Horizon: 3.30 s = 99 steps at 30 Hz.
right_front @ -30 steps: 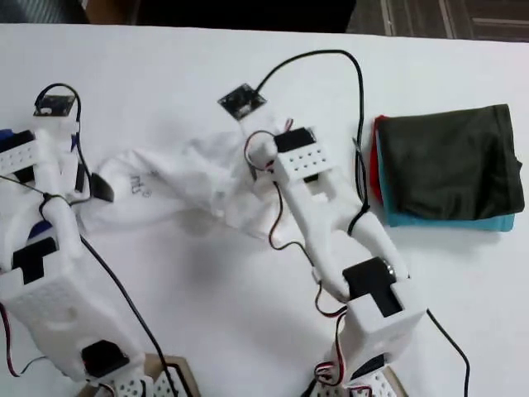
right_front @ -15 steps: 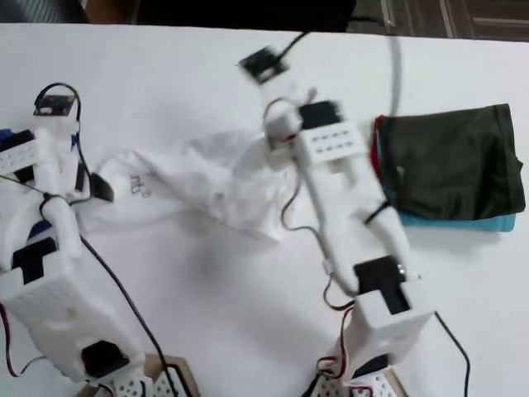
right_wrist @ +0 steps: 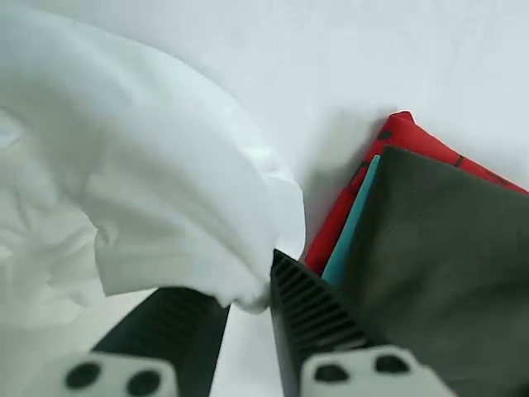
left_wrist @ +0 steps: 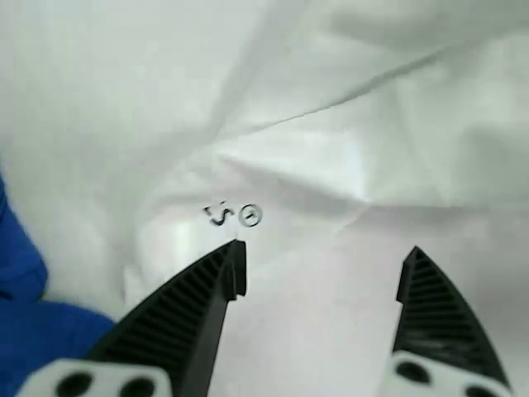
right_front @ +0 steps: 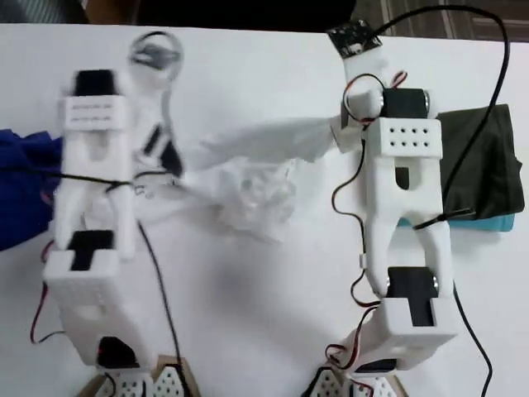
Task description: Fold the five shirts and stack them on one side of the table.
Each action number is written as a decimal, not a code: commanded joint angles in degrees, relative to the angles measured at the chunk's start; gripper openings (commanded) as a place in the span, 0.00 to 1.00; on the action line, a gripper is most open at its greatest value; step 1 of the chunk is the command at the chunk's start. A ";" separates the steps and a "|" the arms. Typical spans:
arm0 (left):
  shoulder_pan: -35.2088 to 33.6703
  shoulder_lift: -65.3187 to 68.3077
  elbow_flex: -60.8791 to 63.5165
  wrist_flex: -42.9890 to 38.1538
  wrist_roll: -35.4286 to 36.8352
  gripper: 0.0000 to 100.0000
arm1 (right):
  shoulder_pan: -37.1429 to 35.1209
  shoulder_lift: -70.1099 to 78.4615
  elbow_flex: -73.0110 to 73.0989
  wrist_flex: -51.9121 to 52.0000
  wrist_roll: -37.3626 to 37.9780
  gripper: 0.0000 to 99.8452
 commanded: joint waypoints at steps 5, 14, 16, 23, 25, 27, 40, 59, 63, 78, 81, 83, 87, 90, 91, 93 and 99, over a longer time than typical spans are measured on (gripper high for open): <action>11.69 -0.26 3.65 -7.56 -0.35 0.31 | -0.22 -3.74 1.93 -6.81 0.35 0.02; 13.01 -0.26 11.30 -15.30 0.00 0.31 | 0.22 -4.00 2.20 -8.92 0.44 0.02; 13.10 -0.26 13.41 -17.32 -0.26 0.31 | 0.31 -3.82 2.20 -8.92 0.44 0.02; 10.99 -0.62 19.12 -21.10 -0.35 0.05 | 1.71 -3.74 2.29 -9.71 0.44 0.02; 8.79 -0.88 18.95 -19.25 -0.44 0.02 | 2.07 -3.74 2.29 -9.71 0.44 0.02; 6.07 -0.97 18.68 -16.26 -0.44 0.03 | 2.15 -3.74 2.20 -9.71 0.44 0.02; -0.35 -1.32 19.03 5.27 -10.46 0.02 | 1.89 -3.74 2.29 -9.80 0.44 0.02; -10.55 -15.74 7.16 -0.62 -13.27 0.26 | 1.71 -3.56 2.55 -10.95 0.35 0.02; -1.93 -9.32 6.99 -2.46 -8.35 0.26 | 1.63 -1.80 2.20 -10.95 0.35 0.02; 6.15 5.01 7.78 5.01 -9.58 0.26 | 1.98 0.75 1.85 -12.53 0.44 0.02; 1.76 4.04 12.97 5.10 -13.63 0.26 | 2.15 0.92 0.35 -12.18 0.44 0.02; -0.09 3.34 17.89 5.01 -16.18 0.26 | 2.15 0.75 0.09 -12.18 0.44 0.02; -1.76 0.70 25.27 4.92 -18.46 0.24 | 2.07 0.92 -0.44 -12.18 0.44 0.02; -1.67 -3.78 24.13 4.92 -18.64 0.21 | 2.07 1.10 -0.44 -12.18 0.35 0.02; -1.32 -5.63 23.08 4.92 -18.37 0.20 | 1.98 1.10 -0.35 -12.18 0.35 0.02; -0.26 -9.49 21.23 5.01 -18.37 0.20 | 1.89 1.10 -0.26 -12.18 0.35 0.02; 5.89 -14.07 20.18 4.48 -25.58 0.27 | 1.89 1.19 -0.26 -12.18 0.35 0.02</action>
